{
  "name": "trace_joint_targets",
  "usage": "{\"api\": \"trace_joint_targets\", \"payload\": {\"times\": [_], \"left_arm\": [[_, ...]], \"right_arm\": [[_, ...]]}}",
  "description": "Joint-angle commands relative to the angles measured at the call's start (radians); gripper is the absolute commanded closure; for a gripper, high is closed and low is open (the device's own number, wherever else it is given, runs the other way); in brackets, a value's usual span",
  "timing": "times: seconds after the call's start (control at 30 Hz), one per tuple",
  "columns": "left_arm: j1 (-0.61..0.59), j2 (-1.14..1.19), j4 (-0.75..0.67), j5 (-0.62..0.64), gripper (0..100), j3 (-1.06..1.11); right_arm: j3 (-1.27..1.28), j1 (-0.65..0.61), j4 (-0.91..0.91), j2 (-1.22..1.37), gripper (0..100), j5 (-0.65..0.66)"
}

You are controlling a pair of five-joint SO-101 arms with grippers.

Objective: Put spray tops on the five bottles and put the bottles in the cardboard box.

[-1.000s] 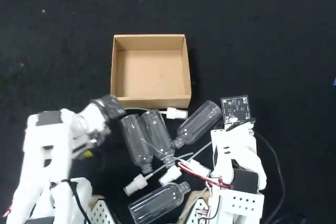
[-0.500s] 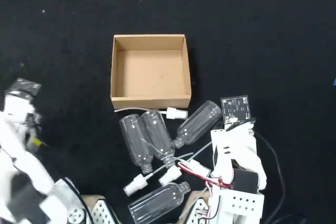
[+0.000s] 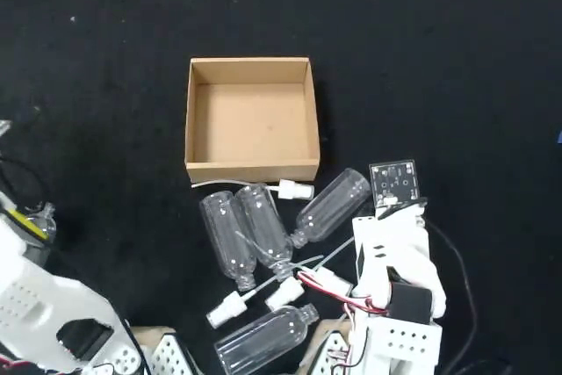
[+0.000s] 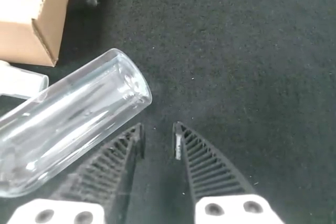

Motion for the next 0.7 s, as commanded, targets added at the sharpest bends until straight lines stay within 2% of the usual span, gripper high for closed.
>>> {"api": "trace_joint_targets", "payload": {"times": [0.0,0.17,0.47,0.67], "left_arm": [[0.039,0.021,0.023,-0.037,71,-0.088],[0.044,0.035,0.017,-0.106,71,-0.05],[0.061,0.048,-0.258,-0.1,71,0.154],[0.05,0.046,-0.282,-0.098,71,0.16]], "right_arm": [[-0.004,-0.014,0.008,-0.097,91.0,-0.002],[-0.004,-0.012,0.008,-0.097,91.0,-0.002],[-0.008,-0.011,0.008,-0.097,91.0,-0.002],[-0.008,-0.011,0.008,-0.097,91.0,-0.002]]}}
